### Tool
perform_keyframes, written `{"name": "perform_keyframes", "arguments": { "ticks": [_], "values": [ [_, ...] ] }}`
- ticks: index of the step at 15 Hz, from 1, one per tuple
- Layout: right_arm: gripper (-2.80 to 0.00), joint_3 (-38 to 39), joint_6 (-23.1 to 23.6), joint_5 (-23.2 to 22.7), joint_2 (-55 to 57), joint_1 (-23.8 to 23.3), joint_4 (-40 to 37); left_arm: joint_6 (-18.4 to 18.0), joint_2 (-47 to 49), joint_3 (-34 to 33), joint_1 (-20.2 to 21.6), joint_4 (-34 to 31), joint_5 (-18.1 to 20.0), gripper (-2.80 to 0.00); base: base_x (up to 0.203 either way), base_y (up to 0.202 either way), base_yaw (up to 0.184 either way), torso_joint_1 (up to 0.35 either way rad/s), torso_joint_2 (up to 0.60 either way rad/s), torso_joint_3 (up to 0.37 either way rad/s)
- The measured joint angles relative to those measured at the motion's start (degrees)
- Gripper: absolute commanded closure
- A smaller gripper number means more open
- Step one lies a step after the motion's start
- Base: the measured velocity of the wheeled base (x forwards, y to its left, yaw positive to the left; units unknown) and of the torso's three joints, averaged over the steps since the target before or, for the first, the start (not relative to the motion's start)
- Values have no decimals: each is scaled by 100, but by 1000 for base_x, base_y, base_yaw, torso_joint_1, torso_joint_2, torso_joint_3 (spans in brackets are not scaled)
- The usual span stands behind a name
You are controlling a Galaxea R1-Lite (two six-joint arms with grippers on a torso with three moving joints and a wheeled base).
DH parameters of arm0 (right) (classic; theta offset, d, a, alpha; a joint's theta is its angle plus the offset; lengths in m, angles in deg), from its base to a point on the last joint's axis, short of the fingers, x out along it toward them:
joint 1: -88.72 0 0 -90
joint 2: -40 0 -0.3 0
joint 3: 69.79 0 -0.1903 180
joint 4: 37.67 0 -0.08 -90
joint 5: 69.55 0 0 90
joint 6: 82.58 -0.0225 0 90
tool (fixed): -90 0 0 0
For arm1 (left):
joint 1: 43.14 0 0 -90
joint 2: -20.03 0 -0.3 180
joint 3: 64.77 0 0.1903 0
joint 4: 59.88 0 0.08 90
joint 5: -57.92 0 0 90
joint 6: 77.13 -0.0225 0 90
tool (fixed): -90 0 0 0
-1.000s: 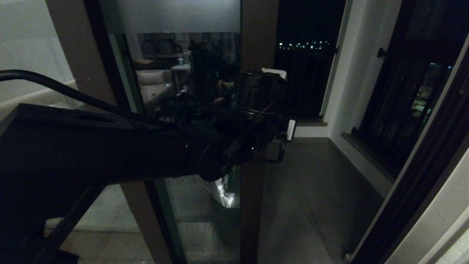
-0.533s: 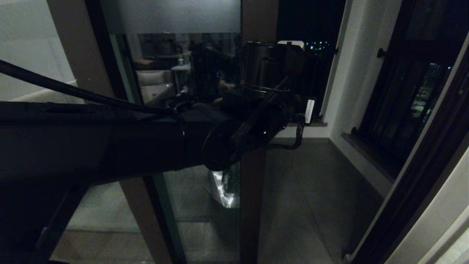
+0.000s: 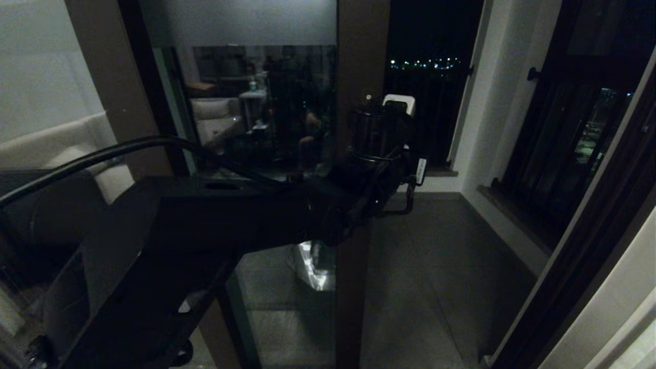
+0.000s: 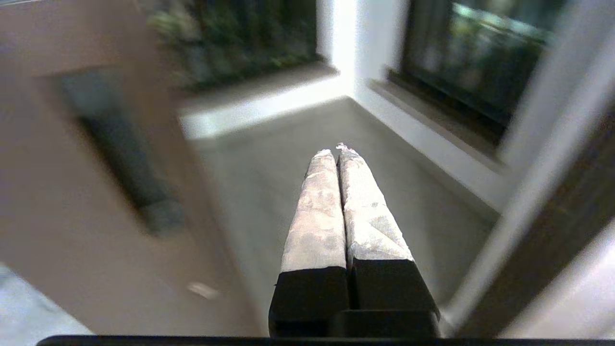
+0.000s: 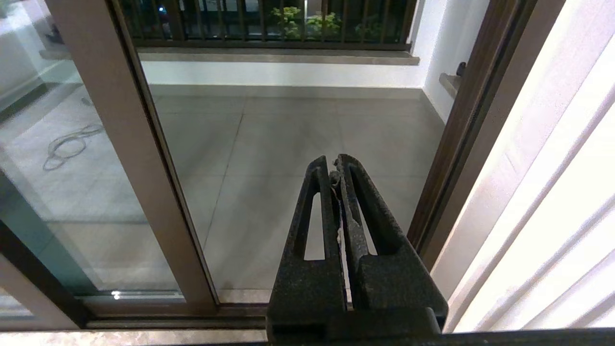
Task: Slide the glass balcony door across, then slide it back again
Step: Open the slid door
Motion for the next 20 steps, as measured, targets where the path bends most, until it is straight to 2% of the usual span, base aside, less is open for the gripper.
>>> {"name": "perform_keyframes", "arguments": {
  "ticks": [4,7,20],
  "values": [
    [0,0,2,0,0,0,2,-46,187,4,310,203,-27,0,0,0,0,0,0,0],
    [0,0,0,0,0,0,-1,-166,230,4,421,358,-196,0,0,0,0,0,0,0],
    [0,0,-5,-5,0,0,-1,-233,193,-87,595,388,-614,0,0,0,0,0,0,0]
  ]
}}
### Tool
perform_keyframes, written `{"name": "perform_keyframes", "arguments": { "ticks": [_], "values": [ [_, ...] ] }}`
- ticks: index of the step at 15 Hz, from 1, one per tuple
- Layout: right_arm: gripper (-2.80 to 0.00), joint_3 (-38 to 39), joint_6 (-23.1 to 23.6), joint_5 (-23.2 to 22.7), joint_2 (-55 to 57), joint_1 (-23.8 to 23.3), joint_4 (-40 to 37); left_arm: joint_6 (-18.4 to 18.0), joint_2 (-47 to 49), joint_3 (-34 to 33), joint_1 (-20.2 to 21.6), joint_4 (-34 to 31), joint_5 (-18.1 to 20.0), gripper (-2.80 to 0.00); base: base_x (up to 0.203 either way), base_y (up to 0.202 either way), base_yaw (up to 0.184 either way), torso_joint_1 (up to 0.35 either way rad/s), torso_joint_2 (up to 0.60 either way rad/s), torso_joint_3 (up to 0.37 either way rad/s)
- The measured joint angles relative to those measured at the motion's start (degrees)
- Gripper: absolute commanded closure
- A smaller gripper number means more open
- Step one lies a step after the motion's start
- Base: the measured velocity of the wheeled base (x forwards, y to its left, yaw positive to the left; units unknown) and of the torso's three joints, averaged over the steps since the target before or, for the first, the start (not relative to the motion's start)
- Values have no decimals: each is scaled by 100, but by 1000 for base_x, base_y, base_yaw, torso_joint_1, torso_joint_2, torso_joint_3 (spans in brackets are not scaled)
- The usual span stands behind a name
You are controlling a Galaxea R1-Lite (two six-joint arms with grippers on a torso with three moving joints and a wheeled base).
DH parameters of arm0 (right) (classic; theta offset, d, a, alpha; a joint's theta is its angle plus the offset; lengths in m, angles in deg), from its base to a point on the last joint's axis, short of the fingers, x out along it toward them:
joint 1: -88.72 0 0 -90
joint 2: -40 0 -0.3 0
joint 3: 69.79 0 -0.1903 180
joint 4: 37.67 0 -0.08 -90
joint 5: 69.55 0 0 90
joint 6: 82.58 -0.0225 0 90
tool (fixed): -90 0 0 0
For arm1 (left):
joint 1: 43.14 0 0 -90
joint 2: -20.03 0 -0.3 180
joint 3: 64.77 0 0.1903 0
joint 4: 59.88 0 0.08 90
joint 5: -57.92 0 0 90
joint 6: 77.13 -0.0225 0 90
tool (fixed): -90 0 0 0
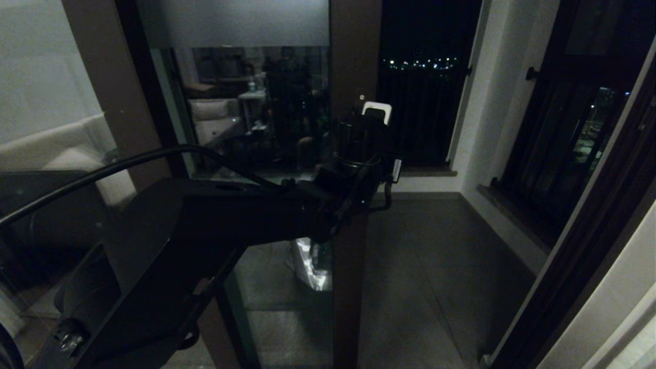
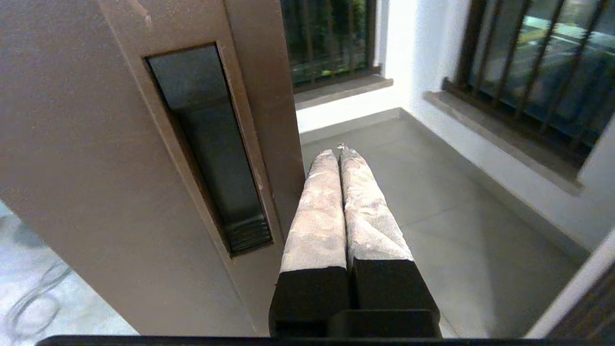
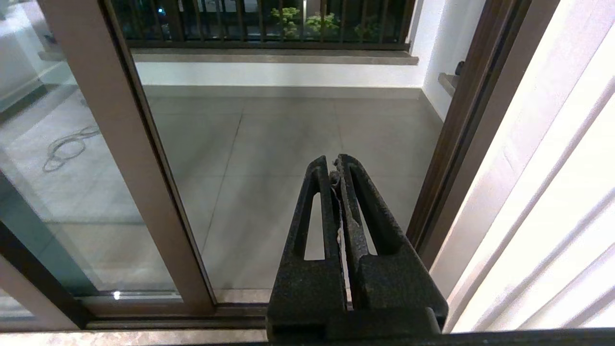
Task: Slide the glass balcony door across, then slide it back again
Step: Open the slid door
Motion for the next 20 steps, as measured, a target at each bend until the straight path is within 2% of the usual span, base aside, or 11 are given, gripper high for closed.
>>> {"name": "perform_keyframes", "arguments": {
  "ticks": [8,15,20],
  "values": [
    [0,0,7,3,0,0,0,3,-75,-102,72,158,-135,0,0,0,0,0,0,0],
    [0,0,5,5,0,0,0,26,-408,-804,174,457,-110,0,0,0,0,0,0,0],
    [0,0,10,2,0,0,0,54,-545,-995,244,460,-133,0,0,0,0,0,0,0]
  ]
}}
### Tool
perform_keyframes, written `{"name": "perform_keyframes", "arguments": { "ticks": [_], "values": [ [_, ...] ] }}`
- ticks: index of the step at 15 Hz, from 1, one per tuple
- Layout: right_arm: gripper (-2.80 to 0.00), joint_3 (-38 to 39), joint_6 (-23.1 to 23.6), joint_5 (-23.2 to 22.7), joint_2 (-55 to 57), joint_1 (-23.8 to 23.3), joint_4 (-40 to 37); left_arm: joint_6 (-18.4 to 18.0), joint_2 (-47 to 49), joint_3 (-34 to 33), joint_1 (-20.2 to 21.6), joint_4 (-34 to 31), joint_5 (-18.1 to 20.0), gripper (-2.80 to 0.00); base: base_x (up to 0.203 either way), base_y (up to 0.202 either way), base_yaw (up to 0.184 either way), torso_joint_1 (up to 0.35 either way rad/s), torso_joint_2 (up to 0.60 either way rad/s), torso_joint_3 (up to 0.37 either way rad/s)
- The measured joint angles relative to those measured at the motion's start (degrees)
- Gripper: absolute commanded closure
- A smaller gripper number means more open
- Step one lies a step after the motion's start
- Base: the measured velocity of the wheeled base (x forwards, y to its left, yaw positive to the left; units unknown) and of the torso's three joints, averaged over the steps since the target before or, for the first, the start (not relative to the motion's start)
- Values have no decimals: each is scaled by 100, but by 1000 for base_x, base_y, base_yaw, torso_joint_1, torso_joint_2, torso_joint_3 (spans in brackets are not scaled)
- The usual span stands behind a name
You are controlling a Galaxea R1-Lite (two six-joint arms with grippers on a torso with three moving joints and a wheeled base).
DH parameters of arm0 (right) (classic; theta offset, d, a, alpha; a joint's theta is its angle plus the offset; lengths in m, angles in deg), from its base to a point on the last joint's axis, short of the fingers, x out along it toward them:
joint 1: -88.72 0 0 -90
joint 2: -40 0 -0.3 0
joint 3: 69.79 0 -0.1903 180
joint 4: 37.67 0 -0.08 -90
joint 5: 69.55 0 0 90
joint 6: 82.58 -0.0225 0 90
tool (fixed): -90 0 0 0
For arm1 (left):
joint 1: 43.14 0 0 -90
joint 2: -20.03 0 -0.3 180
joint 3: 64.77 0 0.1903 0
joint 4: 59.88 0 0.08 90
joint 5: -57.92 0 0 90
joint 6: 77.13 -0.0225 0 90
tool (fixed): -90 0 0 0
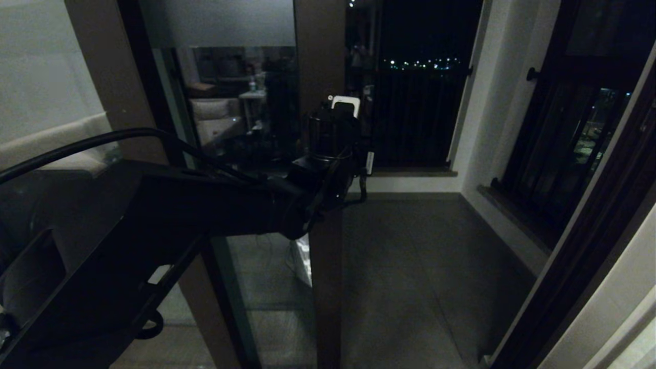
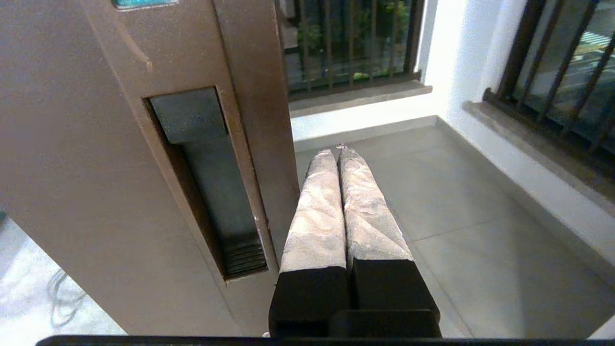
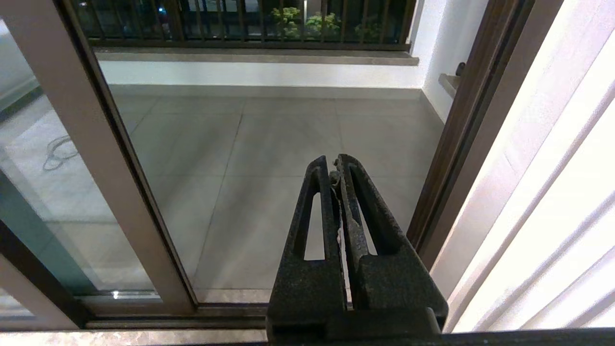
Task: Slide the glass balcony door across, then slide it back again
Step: Open the slid door
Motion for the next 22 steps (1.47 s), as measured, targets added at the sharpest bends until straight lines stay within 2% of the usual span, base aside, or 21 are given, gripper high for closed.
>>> {"name": "perform_keyframes", "arguments": {
  "ticks": [4,9,22],
  "values": [
    [0,0,-5,2,0,0,0,13,-81,-61,75,0,-59,0,0,0,0,0,0,0],
    [0,0,-5,2,0,0,1,73,-276,-554,199,291,-52,0,0,0,0,0,0,0],
    [0,0,-4,1,0,0,0,199,-636,-1128,515,319,-64,0,0,0,0,0,0,0]
  ]
}}
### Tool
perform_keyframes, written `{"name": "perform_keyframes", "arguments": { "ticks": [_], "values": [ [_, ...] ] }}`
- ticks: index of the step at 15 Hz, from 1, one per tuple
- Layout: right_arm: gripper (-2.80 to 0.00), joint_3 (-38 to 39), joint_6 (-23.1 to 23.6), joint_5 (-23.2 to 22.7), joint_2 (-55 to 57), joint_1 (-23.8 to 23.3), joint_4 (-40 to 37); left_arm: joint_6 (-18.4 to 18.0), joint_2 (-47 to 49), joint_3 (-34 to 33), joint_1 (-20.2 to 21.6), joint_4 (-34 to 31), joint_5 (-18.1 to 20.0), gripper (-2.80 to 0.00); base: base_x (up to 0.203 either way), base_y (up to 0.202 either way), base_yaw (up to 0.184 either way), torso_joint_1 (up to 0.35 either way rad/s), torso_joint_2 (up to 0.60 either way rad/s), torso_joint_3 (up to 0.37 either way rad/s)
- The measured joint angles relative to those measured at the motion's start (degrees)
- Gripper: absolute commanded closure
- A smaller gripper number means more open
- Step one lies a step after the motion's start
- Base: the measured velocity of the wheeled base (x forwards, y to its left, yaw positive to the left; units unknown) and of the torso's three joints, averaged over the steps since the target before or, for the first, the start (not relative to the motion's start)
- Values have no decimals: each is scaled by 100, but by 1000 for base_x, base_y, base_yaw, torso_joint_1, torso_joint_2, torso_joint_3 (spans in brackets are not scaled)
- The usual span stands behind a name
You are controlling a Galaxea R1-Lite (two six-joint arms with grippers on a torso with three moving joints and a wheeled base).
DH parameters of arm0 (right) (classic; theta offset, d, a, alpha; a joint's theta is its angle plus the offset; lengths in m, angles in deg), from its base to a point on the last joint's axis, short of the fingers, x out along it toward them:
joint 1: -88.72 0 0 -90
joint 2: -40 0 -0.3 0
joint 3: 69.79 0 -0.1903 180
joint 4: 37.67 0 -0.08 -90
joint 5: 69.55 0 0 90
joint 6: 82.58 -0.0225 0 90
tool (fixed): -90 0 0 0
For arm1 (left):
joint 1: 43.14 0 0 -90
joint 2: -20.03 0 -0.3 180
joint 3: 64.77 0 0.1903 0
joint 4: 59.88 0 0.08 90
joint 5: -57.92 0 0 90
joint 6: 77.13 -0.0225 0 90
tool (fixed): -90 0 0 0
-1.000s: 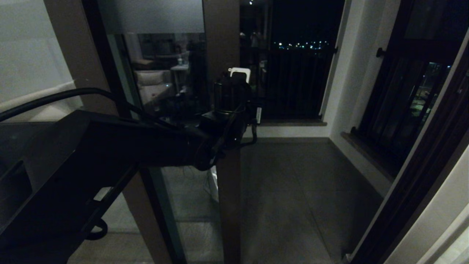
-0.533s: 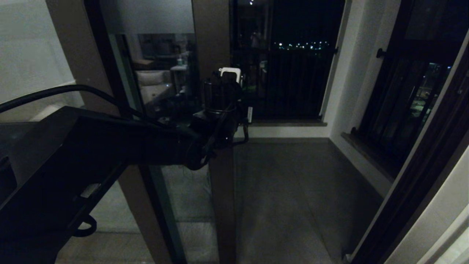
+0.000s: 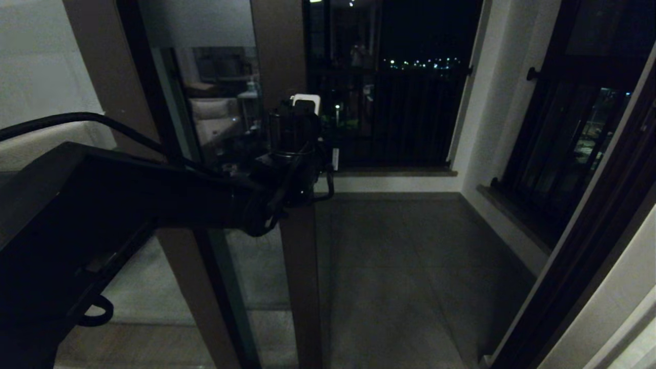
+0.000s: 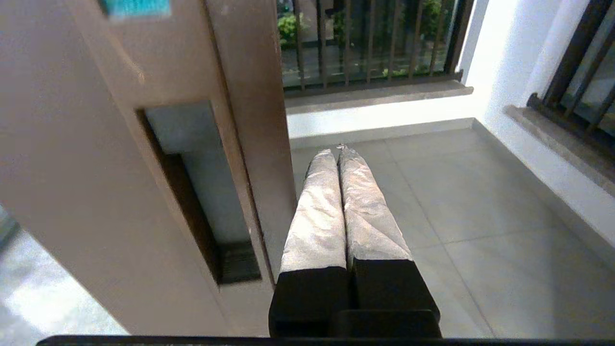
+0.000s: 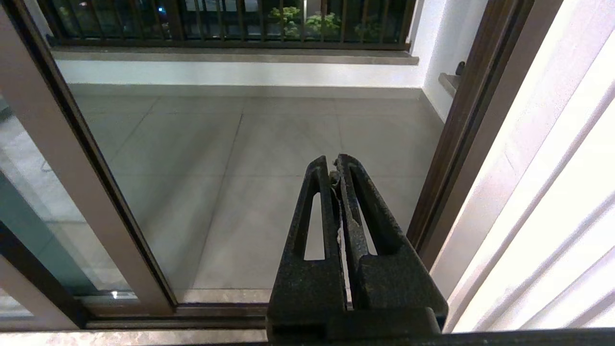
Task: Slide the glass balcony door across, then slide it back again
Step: Open the slid door
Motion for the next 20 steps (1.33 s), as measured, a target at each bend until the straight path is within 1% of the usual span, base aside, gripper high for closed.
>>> {"name": "perform_keyframes", "arguments": {
  "ticks": [2,5,7,20],
  "values": [
    [0,0,-1,-1,0,0,0,45,-79,-159,84,12,12,0,0,0,0,0,0,0],
    [0,0,-5,-1,0,0,0,-4,-141,-346,172,345,14,0,0,0,0,0,0,0],
    [0,0,-1,-1,0,0,0,-7,-156,-414,216,436,-1,0,0,0,0,0,0,0],
    [0,0,-1,1,0,1,0,9,-352,-656,491,461,20,0,0,0,0,0,0,0]
  ]
}}
